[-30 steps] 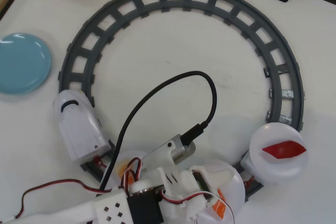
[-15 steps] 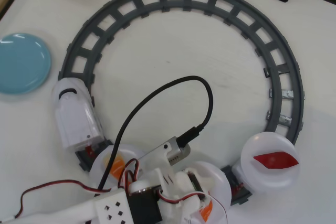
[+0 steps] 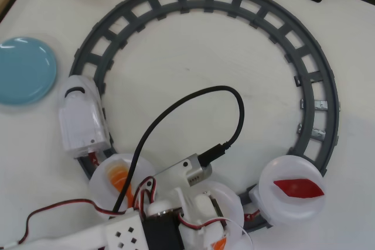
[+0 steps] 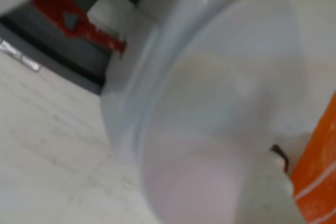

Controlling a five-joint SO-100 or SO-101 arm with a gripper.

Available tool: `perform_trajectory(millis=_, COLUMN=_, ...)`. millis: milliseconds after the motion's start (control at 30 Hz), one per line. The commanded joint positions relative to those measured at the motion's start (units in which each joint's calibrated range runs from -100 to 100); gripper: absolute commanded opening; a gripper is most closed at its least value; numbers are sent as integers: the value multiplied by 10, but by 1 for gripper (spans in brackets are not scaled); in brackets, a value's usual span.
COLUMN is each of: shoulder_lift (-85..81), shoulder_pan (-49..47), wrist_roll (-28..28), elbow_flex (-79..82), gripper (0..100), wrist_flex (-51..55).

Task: Pick up the sushi from the Shinkansen and put it on the blue dish

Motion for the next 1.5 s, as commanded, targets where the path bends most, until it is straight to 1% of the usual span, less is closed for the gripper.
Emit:
perform_trajectory(millis=0, shoulder_lift=-9, shoulder_pan=-20, wrist_roll=-5, elbow_flex=-99, gripper=9, wrist_flex=47)
perform_trajectory(millis=167, shoulder_lift=-9, shoulder_pan=-59, wrist_roll=-21, elbow_flex=-217, gripper=9, wrist_flex=135)
perform_trajectory(millis=333, shoulder_lift=-10, shoulder_pan=-116, wrist_roll=-21, elbow_flex=-297, gripper=9, wrist_flex=207)
perform_trajectory(millis=467, shoulder_lift=-52, shoulder_pan=-151, wrist_roll=-26, elbow_flex=-322, gripper=9, wrist_flex=242)
perform_trajectory(millis=600, shoulder_lift=-139, shoulder_pan=-176, wrist_roll=-42, elbow_flex=-314, gripper=9, wrist_flex=246)
perform_trajectory(millis=833, shoulder_lift=-280, shoulder_pan=-285, wrist_roll=-44, elbow_flex=-225, gripper=9, wrist_flex=264)
perform_trajectory(millis=1133, shoulder_lift=-395, shoulder_pan=-495, wrist_roll=-40, elbow_flex=-30, gripper=9, wrist_flex=257)
perform_trajectory(millis=1200, shoulder_lift=-404, shoulder_pan=-524, wrist_roll=-42, elbow_flex=10, gripper=9, wrist_flex=241)
perform_trajectory(millis=1467, shoulder_lift=-407, shoulder_pan=-587, wrist_roll=-42, elbow_flex=147, gripper=9, wrist_flex=135)
